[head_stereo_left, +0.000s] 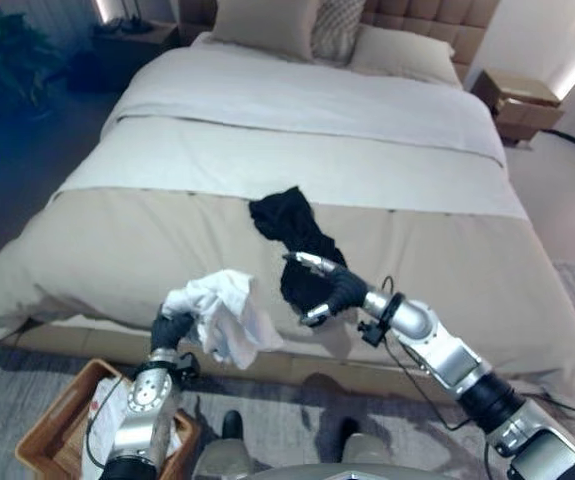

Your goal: Pick up clothes into the bucket

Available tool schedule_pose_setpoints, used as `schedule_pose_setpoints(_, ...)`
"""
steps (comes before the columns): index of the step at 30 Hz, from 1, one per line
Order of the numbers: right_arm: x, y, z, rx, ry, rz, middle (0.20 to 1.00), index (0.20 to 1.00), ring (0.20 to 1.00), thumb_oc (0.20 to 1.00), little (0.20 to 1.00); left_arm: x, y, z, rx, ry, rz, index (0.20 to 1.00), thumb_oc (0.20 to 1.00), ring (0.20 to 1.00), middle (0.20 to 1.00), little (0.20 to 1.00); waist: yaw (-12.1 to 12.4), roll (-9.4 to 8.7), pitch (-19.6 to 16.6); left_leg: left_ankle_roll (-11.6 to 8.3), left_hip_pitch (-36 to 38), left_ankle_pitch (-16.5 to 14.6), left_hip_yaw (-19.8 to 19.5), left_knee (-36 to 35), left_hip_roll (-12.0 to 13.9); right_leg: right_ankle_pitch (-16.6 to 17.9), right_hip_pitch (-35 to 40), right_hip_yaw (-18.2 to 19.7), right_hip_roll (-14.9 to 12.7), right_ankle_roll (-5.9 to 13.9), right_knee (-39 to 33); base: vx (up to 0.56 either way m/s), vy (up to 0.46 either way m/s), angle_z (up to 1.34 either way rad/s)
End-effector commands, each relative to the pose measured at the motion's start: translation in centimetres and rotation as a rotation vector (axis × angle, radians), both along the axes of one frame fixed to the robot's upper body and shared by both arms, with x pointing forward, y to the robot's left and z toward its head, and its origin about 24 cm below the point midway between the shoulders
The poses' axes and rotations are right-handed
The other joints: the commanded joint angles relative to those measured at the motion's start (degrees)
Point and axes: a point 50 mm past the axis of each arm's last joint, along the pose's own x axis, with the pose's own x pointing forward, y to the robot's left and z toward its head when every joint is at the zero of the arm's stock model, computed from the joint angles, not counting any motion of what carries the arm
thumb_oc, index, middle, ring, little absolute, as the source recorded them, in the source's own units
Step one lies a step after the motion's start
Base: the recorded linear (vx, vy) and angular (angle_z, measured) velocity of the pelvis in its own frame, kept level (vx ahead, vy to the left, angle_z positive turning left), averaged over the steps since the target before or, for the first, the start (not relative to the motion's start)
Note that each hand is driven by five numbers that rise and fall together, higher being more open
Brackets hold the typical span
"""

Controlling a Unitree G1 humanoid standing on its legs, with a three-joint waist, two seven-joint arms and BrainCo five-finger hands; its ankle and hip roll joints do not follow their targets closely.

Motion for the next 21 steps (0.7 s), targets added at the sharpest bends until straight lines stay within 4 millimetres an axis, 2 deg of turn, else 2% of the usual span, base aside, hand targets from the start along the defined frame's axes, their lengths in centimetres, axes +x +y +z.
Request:
schedule_pose_setpoints(1, 1.2, 0.1, 2.7, 0.091, -0.113, -0.027, 1.000, 1.000, 1.000, 1.000, 1.000, 1.5, 0.9, 3.5, 0.066, -0.171, -0.002, 0.200, 0.200, 0.200, 0.200, 0.200, 1.75, -1.86, -0.61, -0.03, -5.11, -4.81, -1.86, 5.56, -1.05, -1.06, 4.49, -0.24, 2.80, -1.34, 2.24, -0.10, -0.045, 0.91)
schedule_pose_setpoints(2, 1.2, 0.1, 2.7, 0.091, -0.114, -0.027, 1.000, 1.000, 1.000, 1.000, 1.000, 1.5, 0.9, 3.5, 0.067, -0.172, -0.002, 0.200, 0.200, 0.200, 0.200, 0.200, 1.58, -1.87, -0.59, -0.09, -5.13, -4.82, -2.06, 5.60, -1.07, -1.09, 4.67, -0.49, 2.81, -1.39, 2.10, -0.27, -0.133, 0.62)
schedule_pose_setpoints(3, 1.4, -0.1, 3.0, 0.107, -0.128, -0.051, 1.000, 1.000, 1.000, 1.000, 1.000, 1.6, 0.9, 3.8, 0.049, -0.187, 0.006, 0.200, 0.200, 0.200, 0.200, 0.200, 2.83, -1.77, 0.81, -1.92, -9.11, -1.83, -3.43, 5.71, -0.63, -4.50, 5.42, -1.99, 5.14, -3.17, -3.05, -0.21, -0.112, 0.26)
schedule_pose_setpoints(4, 1.4, -0.1, 3.0, 0.107, -0.129, -0.052, 1.000, 1.000, 1.000, 1.000, 1.000, 1.7, 0.9, 3.8, 0.049, -0.187, 0.006, 0.200, 0.200, 0.200, 0.200, 0.200, 2.65, -1.70, 0.71, -2.02, -9.33, -1.79, -3.65, 5.77, -0.56, -4.46, 5.39, -2.21, 5.27, -3.28, -3.18, -0.44, -0.174, 0.33)
schedule_pose_setpoints(5, 1.7, -0.7, 3.3, 0.110, -0.151, -0.091, 1.000, 1.000, 1.000, 1.000, 1.000, 2.1, 0.7, 4.4, 0.028, -0.215, 0.010, 0.200, 0.200, 0.200, 0.200, 0.200, 2.91, -0.67, 2.70, -4.39, -13.11, 1.48, -5.70, 6.22, -0.30, -5.63, 4.25, -2.33, 7.62, -4.84, -4.91, -0.23, -0.078, 0.35)
schedule_pose_setpoints(6, 1.7, -0.7, 3.3, 0.110, -0.152, -0.092, 1.000, 1.000, 1.000, 1.000, 1.000, 2.2, 0.7, 4.4, 0.027, -0.216, 0.010, 0.200, 0.200, 0.200, 0.200, 0.200, 2.71, -0.56, 2.66, -4.48, -13.31, 1.54, -5.97, 6.26, -0.26, -5.62, 4.20, -2.58, 7.73, -4.92, -4.93, -0.41, -0.108, 0.59)
schedule_pose_setpoints(7, 1.8, -1.3, 4.0, 0.103, -0.197, -0.118, 1.000, 1.000, 1.000, 1.000, 1.000, 2.8, 0.3, 4.9, 0.015, -0.236, 0.008, 0.200, 0.200, 0.200, 0.200, 0.200, 2.33, 0.78, 4.66, -6.12, -15.50, 3.66, -7.23, 6.27, 0.26, -5.94, 3.19, -4.64, 8.78, -5.70, -5.09, -0.19, -0.043, 0.58)
schedule_pose_setpoints(9, 1.8, -1.6, 4.2, 0.116, -0.200, -0.134, 1.000, 1.000, 1.000, 1.000, 1.000, 3.1, 0.0, 5.1, 0.021, -0.244, 0.006, 0.200, 0.200, 0.200, 0.200, 0.200, 1.81, 1.66, 5.44, -6.20, -16.26, 3.95, -7.59, 6.46, 0.37, -5.89, 2.76, -6.30, 8.90, -5.95, -4.82, -0.23, -0.047, 0.95)
schedule_pose_setpoints(10, 1.9, -1.9, 4.2, 0.119, -0.202, -0.150, 1.000, 1.000, 1.000, 1.000, 1.000, 3.6, -0.5, 5.5, 0.019, -0.264, 0.003, 0.200, 0.200, 0.200, 0.200, 0.200, 0.93, 2.44, 6.54, -5.90, -17.65, 4.08, -5.12, 7.75, 1.05, -5.77, 2.20, -9.03, 8.42, -6.18, -4.25, -0.35, -0.003, 1.09)
schedule_pose_setpoints(11, 2.3, -2.2, 4.0, 0.065, -0.220, -0.177, 1.000, 1.000, 1.000, 1.000, 1.000, 4.2, -0.7, 6.1, 0.010, -0.283, 0.009, 0.200, 0.200, 0.200, 0.200, 0.200, -0.47, 2.69, 7.41, -4.09, -17.31, 1.34, 1.73, 11.81, 3.45, -4.80, 0.78, -12.27, 6.57, -6.31, -3.46, -0.37, 0.035, 1.16)
schedule_pose_setpoints(12, 2.4, -2.0, 4.1, 0.060, -0.230, -0.178, 1.000, 1.000, 1.000, 1.000, 1.000, 4.4, -0.6, 6.2, 0.008, -0.292, 0.025, 0.200, 0.200, 0.200, 0.200, 0.200, -0.59, 2.20, 7.93, -4.11, -17.66, -0.44, 1.65, 14.85, 5.21, -4.19, 0.18, -12.53, 5.28, -6.28, -3.31, -0.32, 0.061, 1.36)
schedule_pose_setpoints(14, 2.3, -1.7, 4.0, 0.096, -0.213, -0.187, 1.000, 1.000, 1.000, 1.000, 1.000, 4.4, 0.0, 6.2, 0.019, -0.290, 0.073, 0.200, 0.200, 0.200, 0.200, 0.200, -0.69, 1.29, 8.21, -4.68, -17.11, -4.11, -1.38, 19.21, 7.27, -3.51, -0.76, -12.66, 3.05, -6.60, -1.83, -0.13, 0.037, 0.85)
schedule_pose_setpoints(15, 2.3, -1.7, 4.0, 0.096, -0.213, -0.187, 1.000, 1.000, 1.000, 1.000, 1.000, 4.4, 0.0, 6.2, 0.019, -0.290, 0.073, 0.200, 0.200, 0.200, 0.200, 0.200, -0.73, 1.33, 8.23, -4.69, -17.20, -4.23, -1.46, 19.41, 7.29, -3.59, -0.76, -12.70, 3.07, -6.60, -1.75, -0.01, 0.088, 0.31)
schedule_pose_setpoints(16, 2.1, -2.0, 3.6, 0.100, -0.197, -0.197, 1.000, 1.000, 1.000, 1.000, 1.000, 4.6, 0.2, 6.2, 0.013, -0.288, 0.097, 0.200, 0.200, 0.200, 0.200, 0.200, -1.33, 1.66, 8.35, -5.03, -14.55, -5.75, -3.51, 19.69, 10.02, -3.80, -0.80, -13.64, 1.03, -6.66, 0.21, 0.03, 0.150, 0.27)
schedule_pose_setpoints(19, 1.7, -2.9, 2.3, 0.062, -0.153, -0.225, 1.000, 1.000, 1.000, 1.000, 1.000, 4.5, 0.7, 6.1, 0.029, -0.282, 0.130, 0.200, 0.200, 0.200, 0.200, 0.200, -3.04, 3.29, 8.47, -6.69, -10.37, -3.36, -3.49, 14.07, 14.06, -2.95, -0.91, -13.88, -1.67, -5.54, 1.41, 0.04, 0.246, 0.36)
schedule_pose_setpoints(20, 1.7, -2.9, 2.3, 0.062, -0.153, -0.225, 1.000, 1.000, 1.000, 1.000, 1.000, 4.5, 0.7, 6.1, 0.029, -0.282, 0.130, 0.200, 0.200, 0.200, 0.200, 0.200, -3.01, 3.28, 8.52, -6.70, -10.27, -3.35, -3.44, 14.02, 14.07, -2.97, -0.88, -13.85, -1.67, -5.54, 1.43, 0.04, 0.337, 0.55)
schedule_pose_setpoints(21, 1.6, -3.3, 1.8, 0.038, -0.139, -0.237, 1.000, 1.000, 1.000, 1.000, 1.000, 4.5, 1.5, 6.2, 0.071, -0.276, 0.157, 0.200, 0.200, 0.200, 0.200, 0.200, -3.51, 3.57, 8.85, -7.74, -9.96, -1.87, -3.38, 11.49, 14.87, -1.46, -2.06, -12.87, -3.38, -4.43, 1.59, 0.01, 0.301, 0.44)
